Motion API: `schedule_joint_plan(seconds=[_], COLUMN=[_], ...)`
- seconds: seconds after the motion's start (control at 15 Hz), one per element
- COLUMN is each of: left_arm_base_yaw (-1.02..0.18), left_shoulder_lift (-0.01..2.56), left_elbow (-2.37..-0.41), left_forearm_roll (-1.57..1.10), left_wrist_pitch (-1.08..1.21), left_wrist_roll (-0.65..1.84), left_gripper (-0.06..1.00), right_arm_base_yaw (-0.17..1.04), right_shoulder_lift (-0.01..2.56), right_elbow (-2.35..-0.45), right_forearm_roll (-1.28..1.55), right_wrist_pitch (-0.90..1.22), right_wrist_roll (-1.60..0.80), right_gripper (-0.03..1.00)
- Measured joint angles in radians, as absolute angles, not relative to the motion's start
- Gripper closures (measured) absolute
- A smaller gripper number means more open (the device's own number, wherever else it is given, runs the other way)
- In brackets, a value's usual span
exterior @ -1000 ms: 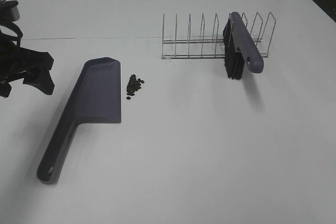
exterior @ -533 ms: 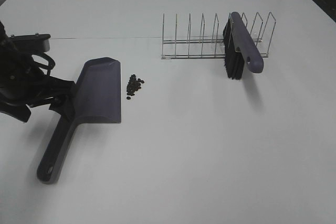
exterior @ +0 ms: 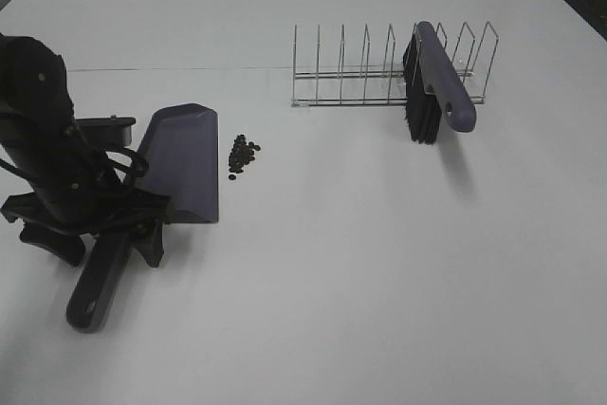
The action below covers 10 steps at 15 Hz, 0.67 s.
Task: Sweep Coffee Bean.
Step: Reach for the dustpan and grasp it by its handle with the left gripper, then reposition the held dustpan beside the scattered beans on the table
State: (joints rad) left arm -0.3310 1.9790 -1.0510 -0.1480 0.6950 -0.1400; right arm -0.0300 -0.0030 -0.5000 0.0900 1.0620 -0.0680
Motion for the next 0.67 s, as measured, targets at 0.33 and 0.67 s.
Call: schedule_joint_plan(seconds=[0.33,0.67], left_arm_base_yaw=[-0.331,-0.33], left_shoulder_lift=[2.019,2.019], left_elbow=[-1.068,-1.068], left_forearm_roll=[-0.127,-0.136], left_wrist_pitch=[0.701,0.701], left_wrist_roll=[-0.143,-0.146], left_gripper=[0.56,0.6], right_arm_base_yaw=[-0.03,-0.03], right_shoulder_lift=[-0.003,-0.003], right_elbow=[-0.5,-0.5], right_forearm_roll=[0.09,0.09], right_wrist_pitch=[1.062,1.062], right_wrist_roll=[-0.068,-0.068], right_gripper=[0.23,0.23])
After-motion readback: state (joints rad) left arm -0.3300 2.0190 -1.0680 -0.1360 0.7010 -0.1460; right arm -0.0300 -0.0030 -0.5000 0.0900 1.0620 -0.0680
